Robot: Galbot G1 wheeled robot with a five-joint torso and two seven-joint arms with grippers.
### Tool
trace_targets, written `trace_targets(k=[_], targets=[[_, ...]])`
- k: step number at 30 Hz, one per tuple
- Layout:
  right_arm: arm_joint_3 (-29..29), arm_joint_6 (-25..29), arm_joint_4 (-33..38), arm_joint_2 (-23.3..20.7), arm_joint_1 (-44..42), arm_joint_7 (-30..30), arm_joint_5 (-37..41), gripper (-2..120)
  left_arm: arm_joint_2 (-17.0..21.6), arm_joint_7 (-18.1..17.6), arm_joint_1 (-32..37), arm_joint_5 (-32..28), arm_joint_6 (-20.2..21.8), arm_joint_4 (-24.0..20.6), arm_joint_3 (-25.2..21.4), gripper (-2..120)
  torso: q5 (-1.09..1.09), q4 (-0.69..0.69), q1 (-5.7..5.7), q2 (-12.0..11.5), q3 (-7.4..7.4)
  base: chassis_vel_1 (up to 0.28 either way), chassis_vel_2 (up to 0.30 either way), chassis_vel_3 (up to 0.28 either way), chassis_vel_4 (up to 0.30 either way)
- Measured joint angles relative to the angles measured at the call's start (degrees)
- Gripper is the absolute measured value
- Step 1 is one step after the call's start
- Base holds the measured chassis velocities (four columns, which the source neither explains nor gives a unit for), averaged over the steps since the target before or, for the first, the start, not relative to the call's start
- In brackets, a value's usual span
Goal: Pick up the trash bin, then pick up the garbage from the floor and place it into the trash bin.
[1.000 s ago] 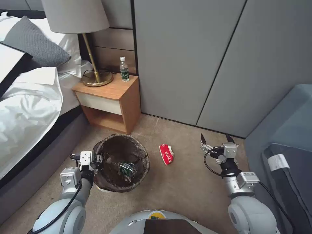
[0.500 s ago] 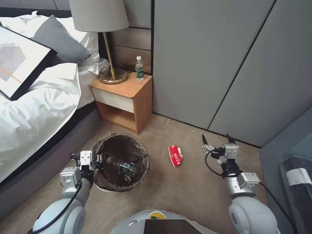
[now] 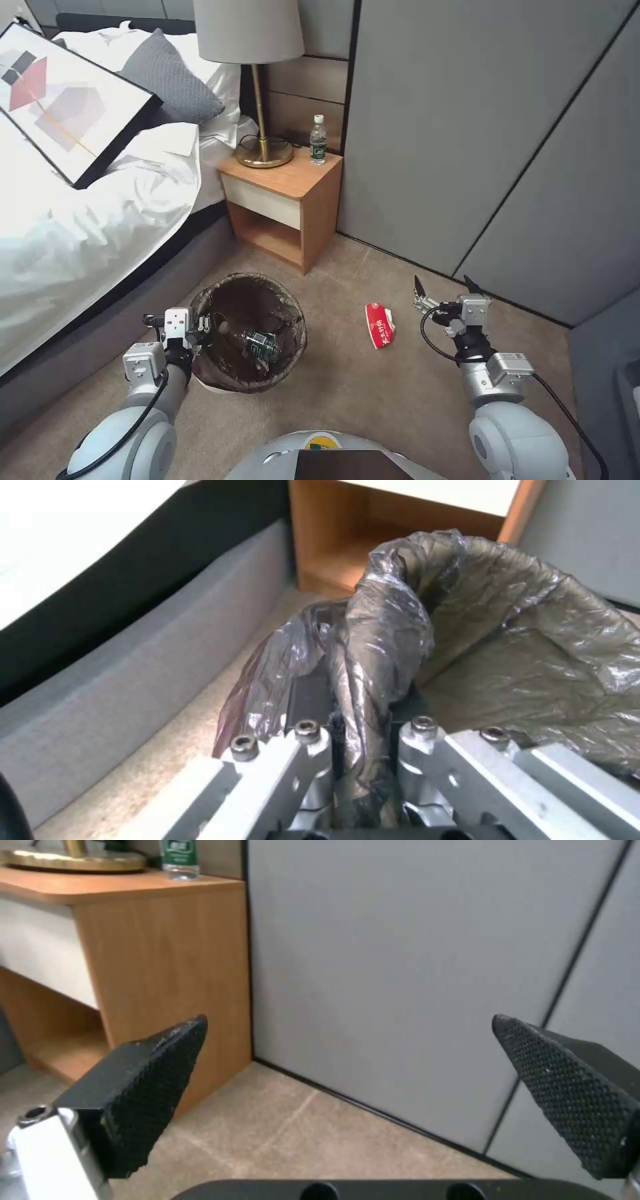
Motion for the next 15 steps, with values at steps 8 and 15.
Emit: trace_targets(k=[8,15], targets=[[0.2,-3.2,-1.8,-0.6,1.8,-0.3,2.7,100,0.0,-0.2,0.0,0.0,-0.6,0.0,0.1,7,-0.01,-0.03,0.00,0.0,0.00,0.021,0.014,0.016,0.024],[-1.4,-11.4,-7.2,-2.9,9.2,1.3,11.2,100,0.1,-0.2,0.4,0.2,-0.6,0.0,0.1,7,0.00,0.00,0.00,0.0,0.00,0.000,0.000,0.000,0.000]])
